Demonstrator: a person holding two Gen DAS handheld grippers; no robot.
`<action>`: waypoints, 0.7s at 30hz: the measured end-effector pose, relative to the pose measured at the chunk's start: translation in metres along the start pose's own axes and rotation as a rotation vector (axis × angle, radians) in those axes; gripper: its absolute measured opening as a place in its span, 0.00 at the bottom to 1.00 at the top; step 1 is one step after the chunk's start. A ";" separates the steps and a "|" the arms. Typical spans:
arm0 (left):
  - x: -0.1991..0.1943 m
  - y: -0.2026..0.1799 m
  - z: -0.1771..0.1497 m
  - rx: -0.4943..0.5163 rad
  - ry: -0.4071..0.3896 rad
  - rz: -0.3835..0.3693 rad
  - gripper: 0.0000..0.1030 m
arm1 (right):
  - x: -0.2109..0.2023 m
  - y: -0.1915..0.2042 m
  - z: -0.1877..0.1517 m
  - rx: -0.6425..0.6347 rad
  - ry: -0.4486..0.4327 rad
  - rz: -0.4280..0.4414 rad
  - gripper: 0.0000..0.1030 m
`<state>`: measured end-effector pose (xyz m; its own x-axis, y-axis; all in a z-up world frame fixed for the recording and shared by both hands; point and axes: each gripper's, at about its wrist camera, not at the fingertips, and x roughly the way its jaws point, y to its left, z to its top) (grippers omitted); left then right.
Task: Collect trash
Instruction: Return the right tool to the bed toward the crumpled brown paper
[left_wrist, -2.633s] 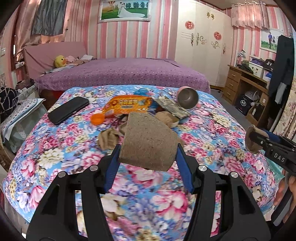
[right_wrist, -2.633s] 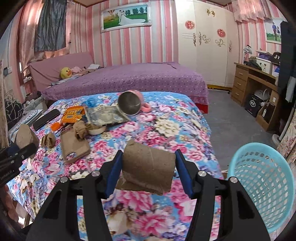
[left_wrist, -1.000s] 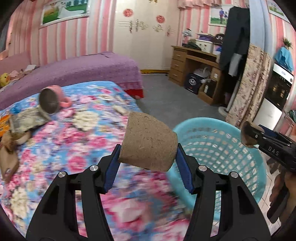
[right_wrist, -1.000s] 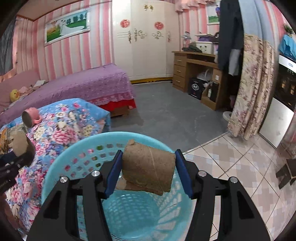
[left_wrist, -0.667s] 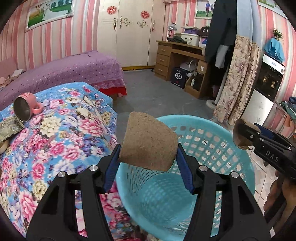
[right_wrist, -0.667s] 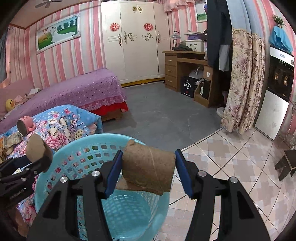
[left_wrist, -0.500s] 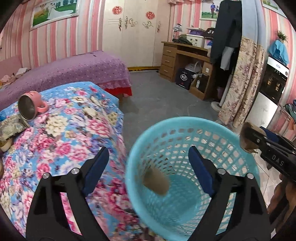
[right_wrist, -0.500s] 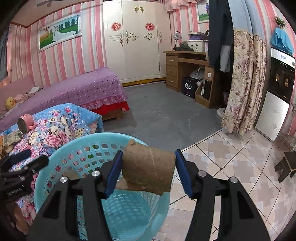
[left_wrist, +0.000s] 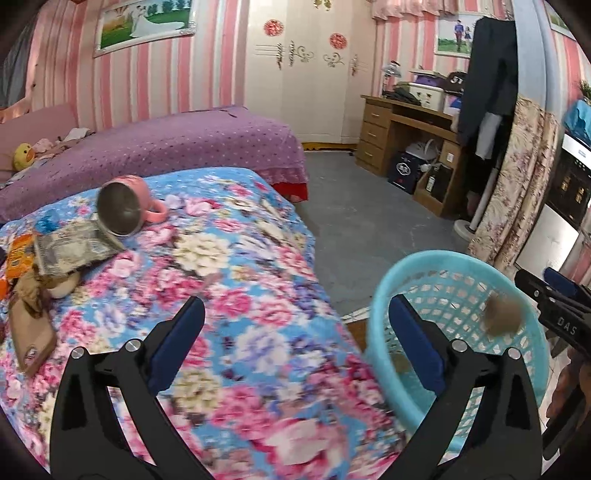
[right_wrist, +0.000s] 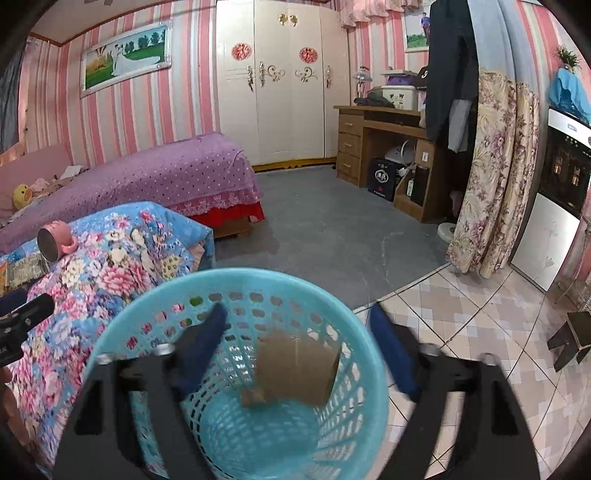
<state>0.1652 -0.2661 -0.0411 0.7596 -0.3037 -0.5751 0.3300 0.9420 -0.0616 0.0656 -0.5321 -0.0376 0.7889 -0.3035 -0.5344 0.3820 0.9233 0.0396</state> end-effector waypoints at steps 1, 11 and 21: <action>-0.003 0.005 0.001 0.000 -0.005 0.009 0.94 | -0.002 0.003 0.001 0.002 -0.011 -0.012 0.89; -0.042 0.061 0.000 -0.015 -0.038 0.101 0.95 | -0.007 0.049 0.010 -0.006 -0.026 0.007 0.96; -0.077 0.150 -0.009 -0.080 -0.040 0.223 0.95 | -0.013 0.117 0.011 -0.022 -0.027 0.106 0.96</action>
<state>0.1511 -0.1006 -0.0135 0.8309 -0.0908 -0.5489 0.1072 0.9942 -0.0022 0.1056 -0.4231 -0.0168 0.8369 -0.2099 -0.5054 0.2855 0.9553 0.0761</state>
